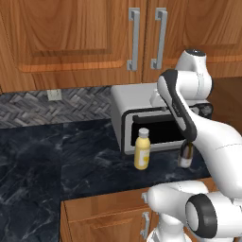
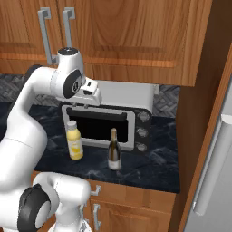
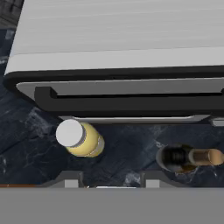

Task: There is a wine glass and glass cup on the dining counter. Place the wine bottle next to the wine glass and the juice bottle next to the glass cup.

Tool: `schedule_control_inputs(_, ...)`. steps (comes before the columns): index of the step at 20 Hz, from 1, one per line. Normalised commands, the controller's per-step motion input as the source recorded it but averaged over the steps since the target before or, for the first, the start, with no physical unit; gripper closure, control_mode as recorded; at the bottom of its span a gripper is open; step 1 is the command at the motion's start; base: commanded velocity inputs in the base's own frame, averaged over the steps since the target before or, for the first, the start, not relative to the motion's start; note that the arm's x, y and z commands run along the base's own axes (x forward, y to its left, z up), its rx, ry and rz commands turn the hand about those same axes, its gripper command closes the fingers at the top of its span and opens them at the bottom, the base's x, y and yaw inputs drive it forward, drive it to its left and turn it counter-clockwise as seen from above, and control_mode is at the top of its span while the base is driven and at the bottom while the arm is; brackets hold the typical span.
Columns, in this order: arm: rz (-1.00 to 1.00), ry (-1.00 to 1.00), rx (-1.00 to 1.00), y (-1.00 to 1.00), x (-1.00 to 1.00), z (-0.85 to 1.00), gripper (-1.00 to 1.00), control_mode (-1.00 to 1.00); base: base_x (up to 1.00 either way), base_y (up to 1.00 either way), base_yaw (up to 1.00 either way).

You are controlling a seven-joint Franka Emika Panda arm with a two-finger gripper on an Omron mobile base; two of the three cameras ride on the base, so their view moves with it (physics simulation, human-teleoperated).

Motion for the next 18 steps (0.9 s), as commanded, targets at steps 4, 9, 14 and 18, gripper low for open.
schedule_control_inputs(4,0.01,0.0,-0.01,0.01,-0.03,0.0,-1.0,-1.0,0.0,0.0,0.0)
schedule_control_inputs(9,0.02,-0.07,0.01,0.0,-0.22,-0.02,-1.0,-1.0,0.0,0.0,0.0)
schedule_control_inputs(14,-0.01,-0.25,0.01,-0.03,-0.42,-0.01,-1.0,-1.0,0.0,0.0,0.0)
schedule_control_inputs(18,-0.24,-0.19,0.0,-0.06,-0.44,0.0,-1.0,-1.0,0.0,0.0,0.0)
